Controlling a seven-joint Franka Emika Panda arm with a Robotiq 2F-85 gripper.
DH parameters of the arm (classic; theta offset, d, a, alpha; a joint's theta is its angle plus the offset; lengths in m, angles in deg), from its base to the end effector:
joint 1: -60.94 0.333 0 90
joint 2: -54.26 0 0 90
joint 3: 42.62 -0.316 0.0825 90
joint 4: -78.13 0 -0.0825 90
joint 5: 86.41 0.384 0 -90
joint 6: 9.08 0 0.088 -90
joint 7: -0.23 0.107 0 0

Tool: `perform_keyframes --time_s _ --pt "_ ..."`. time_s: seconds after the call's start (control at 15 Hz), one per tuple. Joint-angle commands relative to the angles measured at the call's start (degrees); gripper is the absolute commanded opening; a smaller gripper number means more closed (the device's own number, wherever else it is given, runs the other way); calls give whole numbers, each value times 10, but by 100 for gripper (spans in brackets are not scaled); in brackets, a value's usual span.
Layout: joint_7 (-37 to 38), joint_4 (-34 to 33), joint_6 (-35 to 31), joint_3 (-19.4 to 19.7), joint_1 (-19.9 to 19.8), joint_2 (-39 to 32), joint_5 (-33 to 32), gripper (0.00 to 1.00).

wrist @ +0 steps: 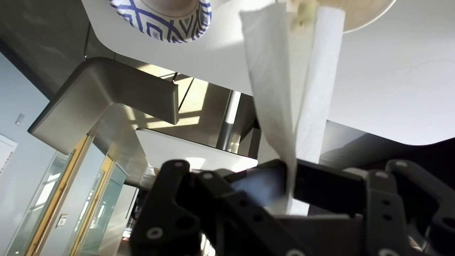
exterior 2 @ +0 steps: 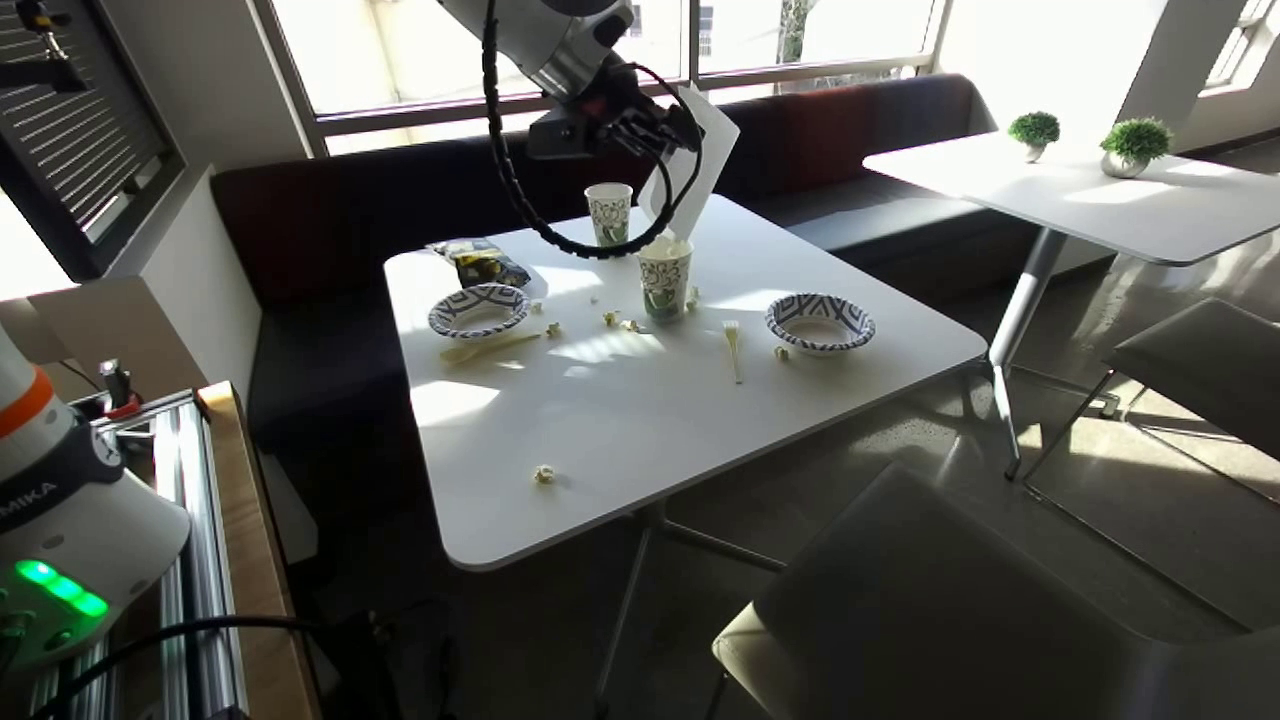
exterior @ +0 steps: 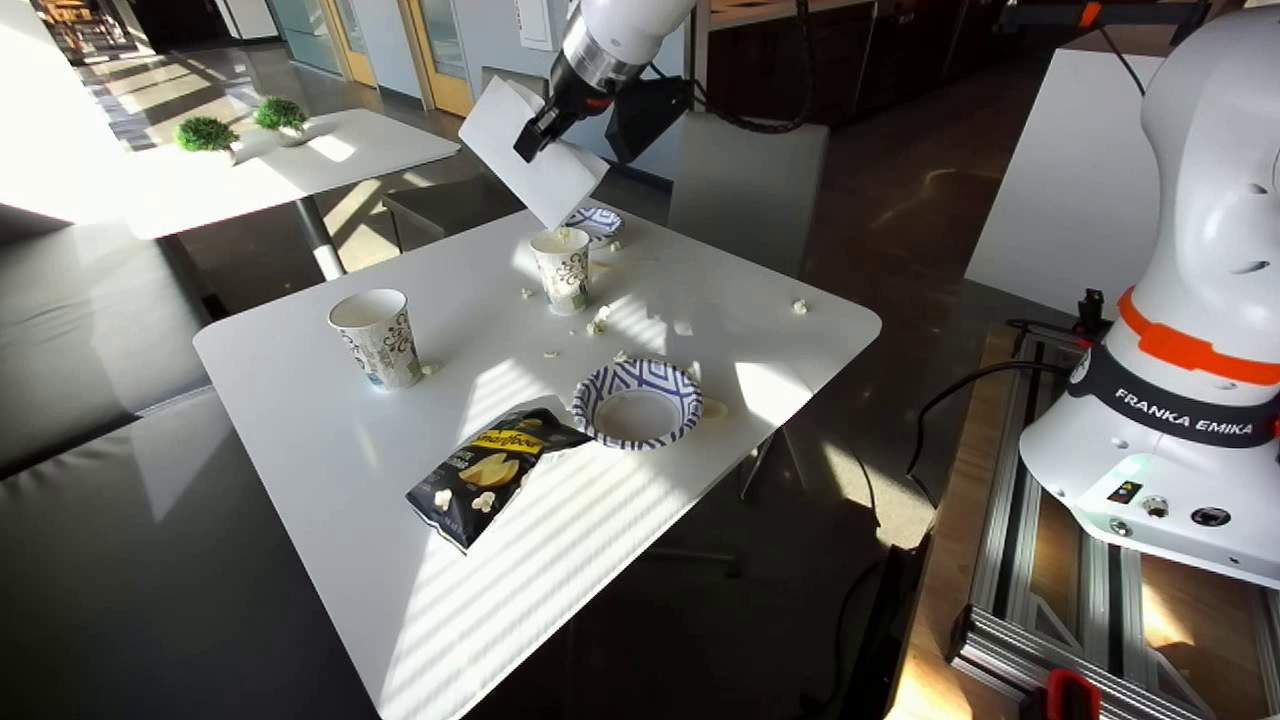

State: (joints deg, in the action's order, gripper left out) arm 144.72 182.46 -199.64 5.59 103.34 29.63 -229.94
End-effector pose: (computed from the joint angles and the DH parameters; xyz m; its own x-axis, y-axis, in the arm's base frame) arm 0.5768 0.0382 0.3417 0.6529 0.1954 0.7318 0.0259 -0.9713 0.2362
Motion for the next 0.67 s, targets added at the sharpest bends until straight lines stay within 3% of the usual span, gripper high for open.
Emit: perform_keyframes --time_s 0.0,0.33,0.6 --pt "-2 51 44 -3 19 46 -11 0" --pt "-8 80 86 -29 17 77 -10 0" --pt "-10 107 137 -4 42 83 -7 0"
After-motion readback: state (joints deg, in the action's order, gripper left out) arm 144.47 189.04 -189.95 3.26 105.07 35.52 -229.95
